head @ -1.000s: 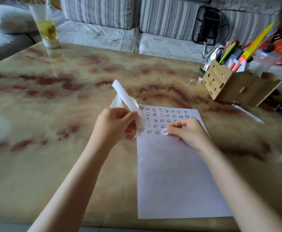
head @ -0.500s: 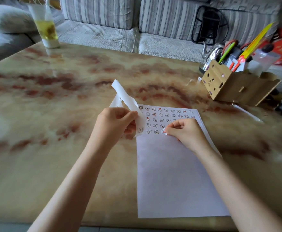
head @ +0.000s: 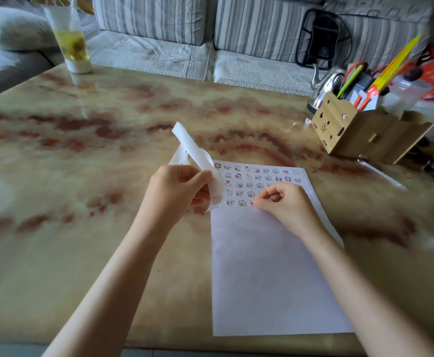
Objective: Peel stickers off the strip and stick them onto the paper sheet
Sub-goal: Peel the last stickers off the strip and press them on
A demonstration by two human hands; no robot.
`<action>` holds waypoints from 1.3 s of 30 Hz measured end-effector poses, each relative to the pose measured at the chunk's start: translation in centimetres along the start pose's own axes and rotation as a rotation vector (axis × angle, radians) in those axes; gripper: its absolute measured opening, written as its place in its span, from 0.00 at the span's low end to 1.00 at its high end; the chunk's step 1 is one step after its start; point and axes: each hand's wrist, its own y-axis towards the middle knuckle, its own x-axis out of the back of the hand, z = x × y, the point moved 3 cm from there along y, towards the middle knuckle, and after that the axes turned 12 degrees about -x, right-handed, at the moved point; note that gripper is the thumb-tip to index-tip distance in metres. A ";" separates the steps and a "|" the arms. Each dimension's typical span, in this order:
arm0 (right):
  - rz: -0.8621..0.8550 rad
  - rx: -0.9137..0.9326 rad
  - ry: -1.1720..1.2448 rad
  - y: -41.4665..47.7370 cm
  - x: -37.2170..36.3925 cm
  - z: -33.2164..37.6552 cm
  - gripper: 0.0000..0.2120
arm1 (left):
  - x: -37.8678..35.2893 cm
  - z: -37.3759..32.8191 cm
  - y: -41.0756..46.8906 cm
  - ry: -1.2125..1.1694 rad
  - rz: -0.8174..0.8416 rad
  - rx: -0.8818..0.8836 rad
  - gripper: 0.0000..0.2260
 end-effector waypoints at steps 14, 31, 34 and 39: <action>-0.072 -0.017 -0.221 -0.3 -0.3 0.8 0.24 | 0.0 0.0 0.0 -0.012 0.008 0.011 0.09; 0.089 -0.006 -0.004 0.5 0.2 -0.1 0.13 | -0.2 -0.6 -0.3 -0.005 0.007 0.034 0.08; 0.099 -0.004 0.014 0.6 0.2 -0.3 0.10 | -0.3 -0.6 -0.4 -0.022 0.002 0.042 0.08; 0.098 -0.009 0.035 0.2 0.5 0.0 0.05 | -0.7 -0.7 -0.5 -0.051 0.008 0.053 0.08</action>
